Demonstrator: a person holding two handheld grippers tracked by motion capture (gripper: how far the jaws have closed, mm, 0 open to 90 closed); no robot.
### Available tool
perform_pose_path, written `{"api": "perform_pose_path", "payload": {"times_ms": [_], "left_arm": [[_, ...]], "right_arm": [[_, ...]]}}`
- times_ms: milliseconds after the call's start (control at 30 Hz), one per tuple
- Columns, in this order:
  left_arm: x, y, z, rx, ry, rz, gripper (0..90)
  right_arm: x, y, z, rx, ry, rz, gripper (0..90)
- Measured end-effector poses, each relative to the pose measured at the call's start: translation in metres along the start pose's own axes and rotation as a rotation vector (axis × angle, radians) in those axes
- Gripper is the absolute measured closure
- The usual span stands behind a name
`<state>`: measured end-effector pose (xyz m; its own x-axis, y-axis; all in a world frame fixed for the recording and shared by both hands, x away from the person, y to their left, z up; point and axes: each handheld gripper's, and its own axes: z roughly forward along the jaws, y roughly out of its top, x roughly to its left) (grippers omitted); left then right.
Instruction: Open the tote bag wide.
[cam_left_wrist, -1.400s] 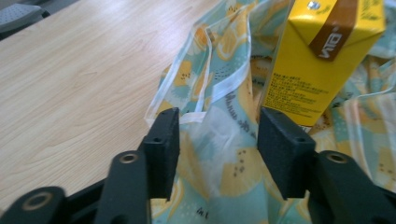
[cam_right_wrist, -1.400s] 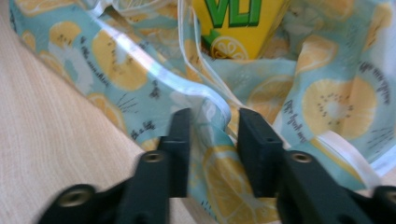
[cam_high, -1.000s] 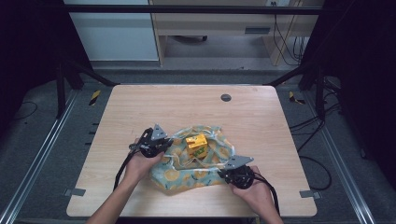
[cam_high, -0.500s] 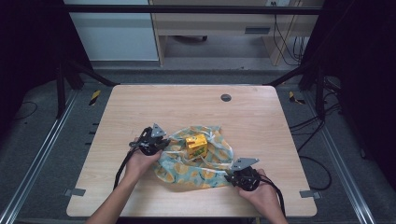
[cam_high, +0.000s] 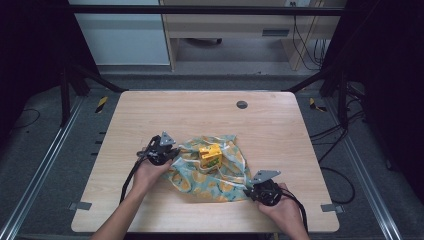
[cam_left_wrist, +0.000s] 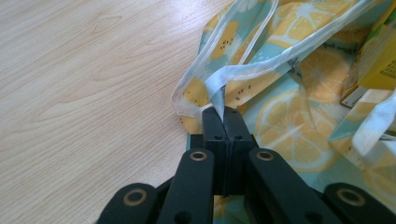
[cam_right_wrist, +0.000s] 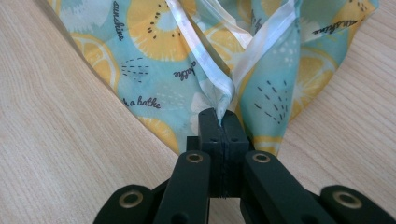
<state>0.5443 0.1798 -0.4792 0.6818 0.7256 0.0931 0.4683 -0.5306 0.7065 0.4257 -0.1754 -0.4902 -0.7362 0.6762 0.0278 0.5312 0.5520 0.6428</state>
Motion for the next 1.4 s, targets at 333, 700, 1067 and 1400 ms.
{"api": "perform_pose_path", "payload": {"times_ms": [333,700,1067,1400], "left_arm": [[-0.001,-0.003,0.003,0.0,0.001,0.002,89.9],[-0.006,0.001,-0.016,-0.096,0.037,-0.009,70.6],[-0.015,0.006,-0.052,-0.204,0.068,-0.019,38.0],[0.008,-0.031,-0.094,-0.196,0.131,-0.105,17.1]], "right_arm": [[0.0,-0.001,0.001,-0.009,-0.008,-0.001,89.7],[0.002,0.004,-0.006,-0.106,-0.036,-0.028,55.6],[0.002,0.015,-0.035,-0.35,-0.137,-0.022,22.3],[-0.041,-0.008,-0.04,-0.304,-0.357,0.186,6.2]]}}
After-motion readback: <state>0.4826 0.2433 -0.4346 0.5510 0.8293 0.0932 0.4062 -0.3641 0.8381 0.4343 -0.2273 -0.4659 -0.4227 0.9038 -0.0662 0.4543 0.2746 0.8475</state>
